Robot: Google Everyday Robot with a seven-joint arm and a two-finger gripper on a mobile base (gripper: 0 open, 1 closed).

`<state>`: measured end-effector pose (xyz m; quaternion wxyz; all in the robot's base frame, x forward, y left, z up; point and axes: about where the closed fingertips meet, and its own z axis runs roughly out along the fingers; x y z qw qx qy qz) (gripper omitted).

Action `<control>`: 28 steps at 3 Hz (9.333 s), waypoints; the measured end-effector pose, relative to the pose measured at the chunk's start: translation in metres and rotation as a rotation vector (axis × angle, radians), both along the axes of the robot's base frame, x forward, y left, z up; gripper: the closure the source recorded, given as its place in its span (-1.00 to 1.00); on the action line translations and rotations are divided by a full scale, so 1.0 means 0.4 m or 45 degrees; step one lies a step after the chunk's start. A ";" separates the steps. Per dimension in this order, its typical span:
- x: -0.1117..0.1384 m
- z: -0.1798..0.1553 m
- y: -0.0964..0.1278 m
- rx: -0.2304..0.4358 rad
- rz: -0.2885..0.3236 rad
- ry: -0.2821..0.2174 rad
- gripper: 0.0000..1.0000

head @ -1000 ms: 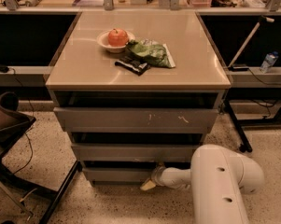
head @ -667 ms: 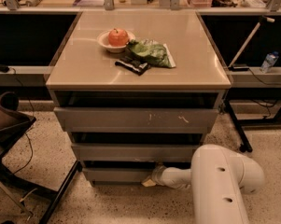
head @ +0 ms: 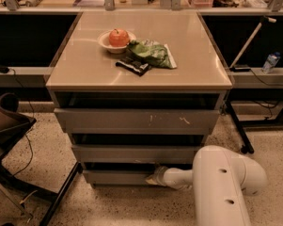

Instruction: Open bottom drawer

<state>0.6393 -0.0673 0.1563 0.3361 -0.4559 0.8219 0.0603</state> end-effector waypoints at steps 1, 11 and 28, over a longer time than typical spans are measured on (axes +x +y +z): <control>0.000 0.001 0.000 0.000 0.000 0.000 0.77; -0.234 0.026 -0.021 0.045 0.011 0.014 1.00; -0.492 0.020 -0.019 -0.051 0.189 0.022 -1.00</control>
Offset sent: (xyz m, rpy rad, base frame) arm -0.0227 -0.0087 0.0000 0.0248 -0.0023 -0.0085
